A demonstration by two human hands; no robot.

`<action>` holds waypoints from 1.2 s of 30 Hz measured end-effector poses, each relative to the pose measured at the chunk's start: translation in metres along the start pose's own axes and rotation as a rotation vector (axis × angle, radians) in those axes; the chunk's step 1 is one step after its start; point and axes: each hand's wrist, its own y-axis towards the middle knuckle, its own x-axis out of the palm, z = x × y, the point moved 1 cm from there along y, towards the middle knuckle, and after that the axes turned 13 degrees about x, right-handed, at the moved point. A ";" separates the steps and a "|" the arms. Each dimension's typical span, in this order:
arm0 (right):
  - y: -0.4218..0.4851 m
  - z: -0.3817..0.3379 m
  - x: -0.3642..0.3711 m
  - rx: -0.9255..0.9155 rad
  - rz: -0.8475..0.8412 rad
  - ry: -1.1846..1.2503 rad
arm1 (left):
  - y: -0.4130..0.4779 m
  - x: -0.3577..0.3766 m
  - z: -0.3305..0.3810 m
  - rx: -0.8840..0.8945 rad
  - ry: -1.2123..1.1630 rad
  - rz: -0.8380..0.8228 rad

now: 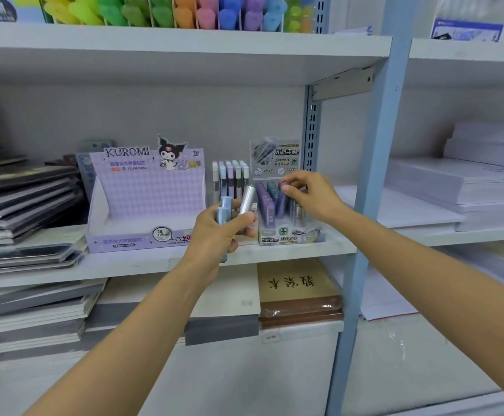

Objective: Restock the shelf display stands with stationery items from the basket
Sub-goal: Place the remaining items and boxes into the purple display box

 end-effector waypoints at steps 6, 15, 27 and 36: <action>0.004 -0.001 0.001 -0.047 -0.023 -0.038 | 0.002 0.001 -0.001 -0.001 -0.009 0.006; 0.009 0.001 0.003 -0.030 -0.085 -0.138 | 0.004 0.002 -0.005 -0.003 -0.009 0.003; -0.038 -0.026 -0.014 -0.230 -0.411 0.317 | 0.000 0.013 -0.001 -0.007 0.058 -0.037; -0.059 -0.013 -0.012 -0.074 -0.396 0.667 | -0.006 0.021 0.003 0.060 -0.036 0.097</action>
